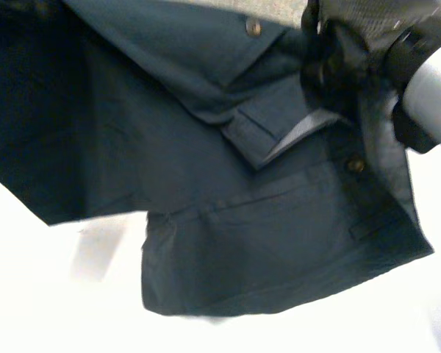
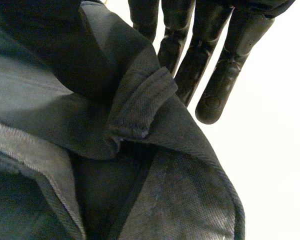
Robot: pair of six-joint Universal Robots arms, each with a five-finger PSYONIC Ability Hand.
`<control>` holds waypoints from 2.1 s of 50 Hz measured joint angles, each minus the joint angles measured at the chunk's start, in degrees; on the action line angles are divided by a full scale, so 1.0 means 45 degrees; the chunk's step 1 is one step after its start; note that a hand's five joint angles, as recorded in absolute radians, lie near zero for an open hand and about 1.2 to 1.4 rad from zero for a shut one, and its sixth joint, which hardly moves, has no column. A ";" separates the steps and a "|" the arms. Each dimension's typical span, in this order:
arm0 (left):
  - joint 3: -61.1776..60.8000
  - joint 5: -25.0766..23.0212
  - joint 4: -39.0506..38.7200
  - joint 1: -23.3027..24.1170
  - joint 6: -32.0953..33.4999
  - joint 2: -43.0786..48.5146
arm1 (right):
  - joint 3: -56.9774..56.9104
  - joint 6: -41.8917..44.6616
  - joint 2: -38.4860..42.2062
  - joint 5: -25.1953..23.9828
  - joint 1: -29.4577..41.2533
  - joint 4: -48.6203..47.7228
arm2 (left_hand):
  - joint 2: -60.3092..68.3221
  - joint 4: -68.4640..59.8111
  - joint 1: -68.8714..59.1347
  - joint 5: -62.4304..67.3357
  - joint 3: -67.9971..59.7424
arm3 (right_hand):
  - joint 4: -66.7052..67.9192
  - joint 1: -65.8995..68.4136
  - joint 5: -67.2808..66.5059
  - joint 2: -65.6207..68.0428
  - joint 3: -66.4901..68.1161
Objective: Fold the shorts.
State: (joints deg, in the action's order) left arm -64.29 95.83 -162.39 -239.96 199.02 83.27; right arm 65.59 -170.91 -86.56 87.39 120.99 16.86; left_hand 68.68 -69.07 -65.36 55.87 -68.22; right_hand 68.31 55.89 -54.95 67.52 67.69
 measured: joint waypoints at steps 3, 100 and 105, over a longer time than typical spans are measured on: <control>0.0463 0.0024 -0.0386 -0.0047 0.0021 0.1705 | -0.0083 -0.0947 0.1063 -0.0428 -0.0504 0.0019 | 0.0005 -0.0001 0.0000 -0.0001 0.0000 | -0.0001 0.0000 -0.0001 0.0000 0.0000; -0.8398 -0.0104 -0.2894 0.1575 -0.4910 0.5583 | 0.2829 0.8099 0.8177 -0.6582 -0.5158 -0.3247 | -1.0882 1.1020 0.9895 -1.0374 1.0661 | -0.3815 -0.3044 0.3747 -0.3736 -0.3691; -0.7914 0.0346 -0.3038 0.1580 -0.4885 0.6075 | 0.2585 0.8079 0.8388 -0.6545 -0.5144 -0.3237 | -1.0882 1.1020 0.9895 -1.0374 1.0661 | -0.1896 -0.1496 0.1886 -0.1725 -0.1732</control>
State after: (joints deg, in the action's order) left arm -99.90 97.38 -176.06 -232.85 177.04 110.61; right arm 77.22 -134.56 -48.81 57.94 97.84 2.29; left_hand 19.71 -19.48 -20.83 9.19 -20.24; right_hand 59.78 49.16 -46.46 59.75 59.89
